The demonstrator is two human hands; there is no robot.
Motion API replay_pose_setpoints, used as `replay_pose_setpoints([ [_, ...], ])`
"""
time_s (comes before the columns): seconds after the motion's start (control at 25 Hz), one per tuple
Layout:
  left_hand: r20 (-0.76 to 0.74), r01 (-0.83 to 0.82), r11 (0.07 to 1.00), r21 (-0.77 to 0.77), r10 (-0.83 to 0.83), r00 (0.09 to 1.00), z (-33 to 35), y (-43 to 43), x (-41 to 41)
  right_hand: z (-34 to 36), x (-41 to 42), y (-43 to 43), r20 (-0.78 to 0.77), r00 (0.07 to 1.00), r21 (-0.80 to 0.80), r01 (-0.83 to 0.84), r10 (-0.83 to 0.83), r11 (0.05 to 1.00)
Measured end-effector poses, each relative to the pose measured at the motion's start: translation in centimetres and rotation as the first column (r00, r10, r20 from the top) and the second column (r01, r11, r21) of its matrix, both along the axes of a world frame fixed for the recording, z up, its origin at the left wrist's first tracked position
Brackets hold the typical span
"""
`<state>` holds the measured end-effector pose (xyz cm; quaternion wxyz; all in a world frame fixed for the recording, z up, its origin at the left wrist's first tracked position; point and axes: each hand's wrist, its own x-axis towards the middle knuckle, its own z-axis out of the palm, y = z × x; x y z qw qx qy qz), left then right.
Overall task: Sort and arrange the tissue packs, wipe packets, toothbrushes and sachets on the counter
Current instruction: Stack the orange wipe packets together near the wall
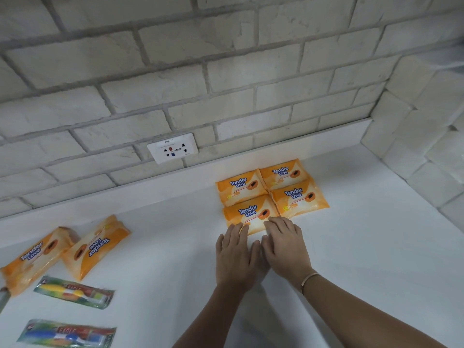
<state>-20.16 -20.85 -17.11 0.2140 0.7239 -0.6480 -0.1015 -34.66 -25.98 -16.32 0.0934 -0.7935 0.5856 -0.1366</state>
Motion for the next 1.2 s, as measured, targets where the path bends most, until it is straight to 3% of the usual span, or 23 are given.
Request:
replay_pose_setpoints([
  [0.64, -0.031, -0.018, 0.997, -0.076, 0.016, 0.999, 0.2, 0.0, 0.3, 0.3, -0.5, 0.4, 0.053, 0.997, -0.054, 0.068, -0.065, 0.996],
  [0.76, -0.209, -0.074, 0.995, -0.069, 0.058, 0.976, 0.9, 0.1, 0.7, 0.5, -0.5, 0.7, 0.083, 0.994, -0.059, 0.07, -0.065, 0.996],
  [0.88, -0.497, -0.186, 0.98, -0.069, 0.128, 0.858, 2.1, 0.5, 1.6, 1.4, -0.3, 1.3, 0.134, 0.987, -0.069, 0.096, -0.086, 0.993],
  [1.0, -0.571, -0.235, 0.966, -0.107, 0.134, 0.81, 3.6, 1.7, 3.4, 3.4, 1.2, 2.3, 0.277, 0.953, -0.089, 0.15, -0.121, 0.985],
  [1.2, -0.761, -0.401, 0.914, -0.059, 0.219, 0.611, 7.4, 4.8, 6.2, 7.0, 6.4, 4.5, 0.453, 0.888, -0.123, 0.155, -0.083, 0.98],
])
